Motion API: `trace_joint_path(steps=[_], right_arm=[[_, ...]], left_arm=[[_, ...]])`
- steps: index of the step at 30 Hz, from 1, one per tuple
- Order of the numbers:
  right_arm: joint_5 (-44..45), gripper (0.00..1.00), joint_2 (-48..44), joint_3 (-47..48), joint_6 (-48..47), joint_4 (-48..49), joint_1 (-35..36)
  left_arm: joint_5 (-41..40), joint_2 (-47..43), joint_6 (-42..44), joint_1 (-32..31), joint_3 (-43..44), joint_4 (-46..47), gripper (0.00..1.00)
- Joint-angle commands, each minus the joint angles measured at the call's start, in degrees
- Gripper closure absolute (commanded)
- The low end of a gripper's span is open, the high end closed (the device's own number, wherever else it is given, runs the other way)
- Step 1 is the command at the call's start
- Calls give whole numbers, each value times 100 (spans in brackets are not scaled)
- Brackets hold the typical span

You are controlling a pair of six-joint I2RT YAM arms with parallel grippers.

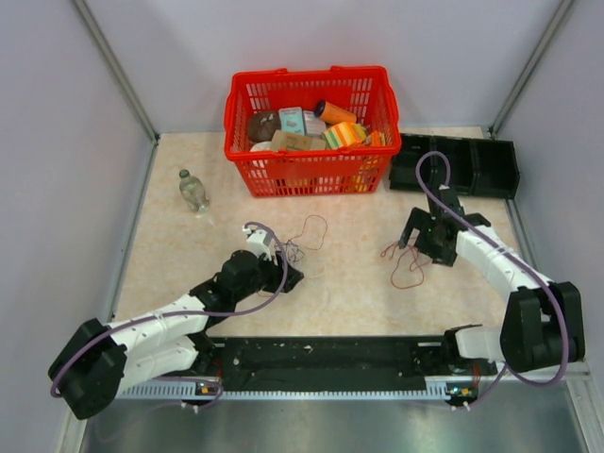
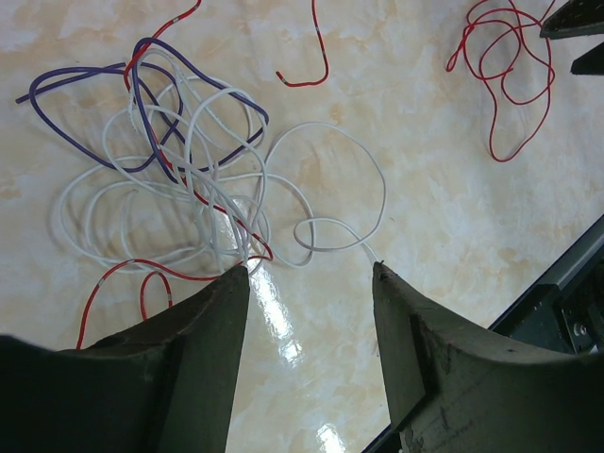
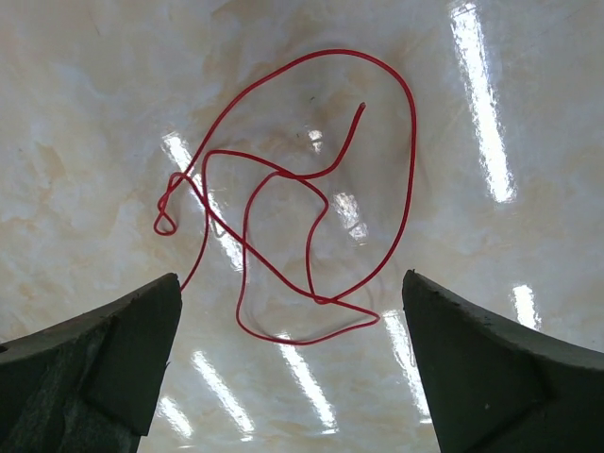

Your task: Untangle the cables

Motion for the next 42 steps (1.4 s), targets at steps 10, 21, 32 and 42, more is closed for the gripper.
trace_joint_path(steps=[10, 21, 32, 42], right_arm=[[460, 24, 608, -412, 888, 1174, -42], [1617, 30, 1303, 10, 1030, 1280, 195], [1998, 92, 1884, 432, 678, 1253, 415], [1568, 100, 883, 941, -191, 1438, 108]], left_arm=[[26, -127, 50, 14, -56, 349, 41], [-123, -259, -29, 14, -144, 366, 23], [-88, -364, -12, 14, -232, 419, 14], [-62, -549, 15, 14, -346, 480, 13]])
